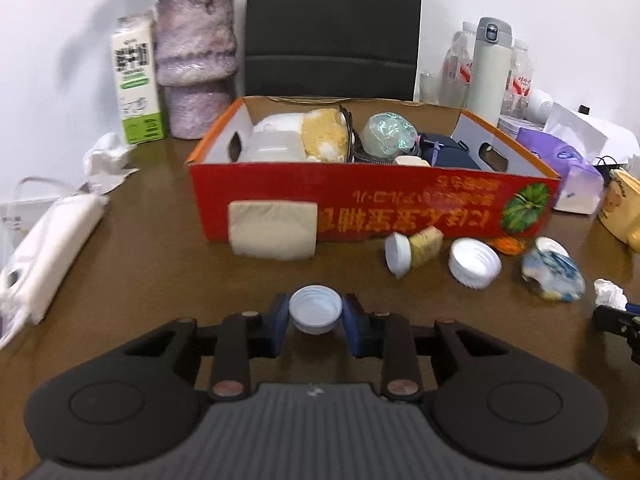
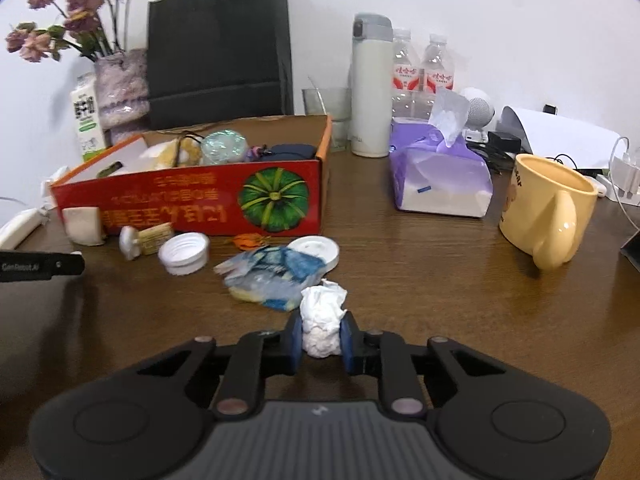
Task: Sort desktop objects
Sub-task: 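Grasp a white bottle cap with the left tool while the right tool grasps the crumpled tissue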
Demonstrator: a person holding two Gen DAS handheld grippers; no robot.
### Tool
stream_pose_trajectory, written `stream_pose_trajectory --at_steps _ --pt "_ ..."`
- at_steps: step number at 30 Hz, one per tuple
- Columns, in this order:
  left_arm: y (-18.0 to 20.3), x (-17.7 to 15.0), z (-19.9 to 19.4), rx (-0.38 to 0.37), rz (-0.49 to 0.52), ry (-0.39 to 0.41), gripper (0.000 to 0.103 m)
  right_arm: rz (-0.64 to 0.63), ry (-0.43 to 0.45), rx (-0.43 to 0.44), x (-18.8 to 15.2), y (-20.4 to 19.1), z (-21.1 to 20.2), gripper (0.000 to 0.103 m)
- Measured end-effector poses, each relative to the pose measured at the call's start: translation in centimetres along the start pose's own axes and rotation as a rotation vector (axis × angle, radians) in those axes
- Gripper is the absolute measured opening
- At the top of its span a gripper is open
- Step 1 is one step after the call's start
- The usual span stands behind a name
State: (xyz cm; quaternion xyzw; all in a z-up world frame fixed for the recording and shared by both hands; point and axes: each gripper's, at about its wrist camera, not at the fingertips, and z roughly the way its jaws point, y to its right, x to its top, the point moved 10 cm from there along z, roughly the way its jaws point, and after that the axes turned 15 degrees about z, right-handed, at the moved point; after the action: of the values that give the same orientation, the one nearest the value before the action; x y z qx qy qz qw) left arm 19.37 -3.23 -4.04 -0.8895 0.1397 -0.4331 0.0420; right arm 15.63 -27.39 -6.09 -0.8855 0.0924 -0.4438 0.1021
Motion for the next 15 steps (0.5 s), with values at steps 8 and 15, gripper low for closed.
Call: stream_pose_trajectory --at_steps 8,15 --pt "2.3 -3.8 -8.3 -0.009 0.027 0.042 0.030 -0.026 -0.066 0.145 -6.8 -4.9 -7.2 0.018" --pt "3.8 -7.4 -14.2 -0.062 0.023 0.087 0.030 -0.094 -0.078 0.202 -10.5 -7.8 -12.0 0.018"
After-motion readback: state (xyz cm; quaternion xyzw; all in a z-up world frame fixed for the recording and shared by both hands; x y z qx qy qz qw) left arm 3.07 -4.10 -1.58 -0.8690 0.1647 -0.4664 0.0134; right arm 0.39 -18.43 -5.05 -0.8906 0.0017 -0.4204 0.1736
